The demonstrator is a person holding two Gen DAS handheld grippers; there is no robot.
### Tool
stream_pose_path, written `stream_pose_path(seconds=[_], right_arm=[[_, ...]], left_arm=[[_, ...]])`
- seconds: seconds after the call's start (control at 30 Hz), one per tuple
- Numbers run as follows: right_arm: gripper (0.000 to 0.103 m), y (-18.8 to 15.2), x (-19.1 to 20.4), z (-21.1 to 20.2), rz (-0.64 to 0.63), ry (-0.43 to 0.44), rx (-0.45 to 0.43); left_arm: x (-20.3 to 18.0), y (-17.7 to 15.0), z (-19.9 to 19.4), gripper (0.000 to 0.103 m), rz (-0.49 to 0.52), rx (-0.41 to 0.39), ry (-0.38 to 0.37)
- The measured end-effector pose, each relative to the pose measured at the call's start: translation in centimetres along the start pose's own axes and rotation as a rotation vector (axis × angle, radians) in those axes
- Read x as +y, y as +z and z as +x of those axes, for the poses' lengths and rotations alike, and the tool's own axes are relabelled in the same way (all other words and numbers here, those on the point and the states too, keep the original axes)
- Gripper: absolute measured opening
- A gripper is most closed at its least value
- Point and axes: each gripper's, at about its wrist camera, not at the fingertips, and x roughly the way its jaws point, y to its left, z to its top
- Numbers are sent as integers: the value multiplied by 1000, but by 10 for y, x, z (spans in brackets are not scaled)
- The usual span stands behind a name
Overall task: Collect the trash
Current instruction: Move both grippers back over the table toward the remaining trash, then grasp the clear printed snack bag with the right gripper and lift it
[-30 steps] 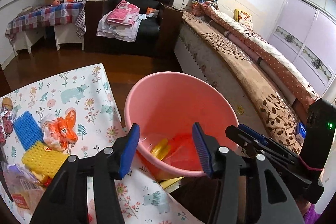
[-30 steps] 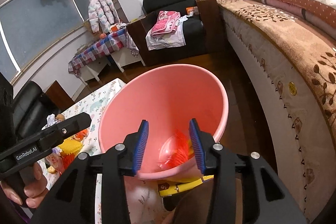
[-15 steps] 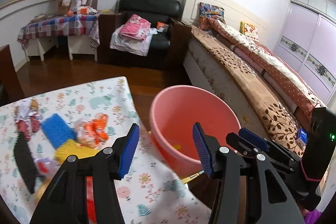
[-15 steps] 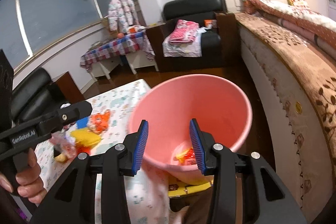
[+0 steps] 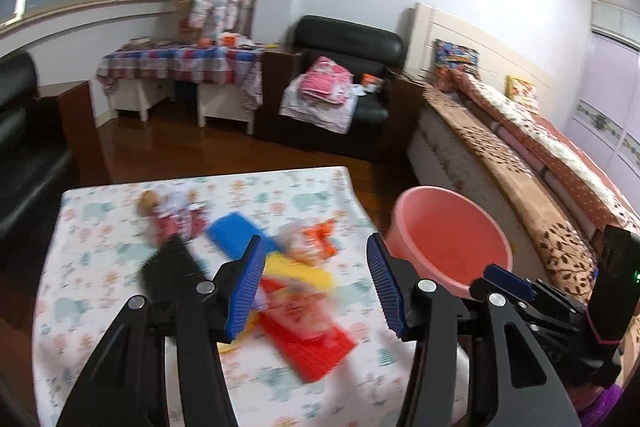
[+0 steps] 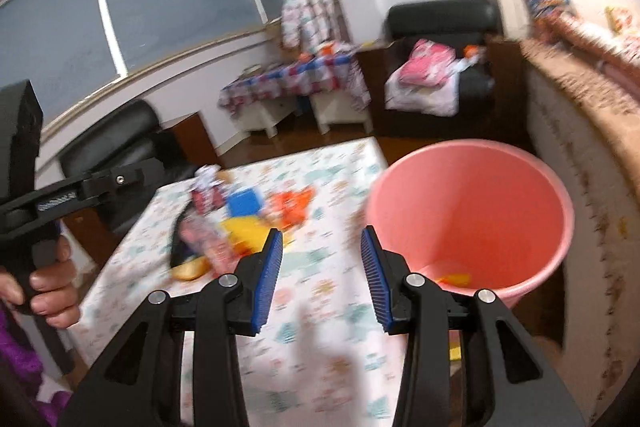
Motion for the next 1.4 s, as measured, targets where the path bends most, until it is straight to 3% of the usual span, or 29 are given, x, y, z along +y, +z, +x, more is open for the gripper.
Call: stream_pose_path(seconds=[0.27, 0.37, 0.77, 0.9, 0.93, 1.0, 1.07, 1.4], right_arm=[[42, -11, 44, 30, -73, 114, 121], [49, -14, 62, 50, -110, 135, 178], [54, -10, 97, 110, -220, 118, 259], [54, -9, 99, 118, -226, 108, 242], [53, -9, 99, 118, -227, 107, 238], [29, -8, 98, 119, -223, 102, 227], [20, -8, 93, 122, -205, 92, 239], [16, 6, 61, 96, -53, 122, 194]], left_arm=[[53, -27, -12, 52, -58, 41, 96], [63, -33, -10, 52, -80, 56, 107], [88, -46, 2, 52, -141, 98, 92], [87, -50, 9, 52, -127, 121, 87], [88, -51, 11, 52, -123, 126, 88], [88, -54, 16, 52, -122, 140, 85], [87, -56, 21, 52, -127, 150, 81], [65, -61, 41, 52, -103, 199, 21]])
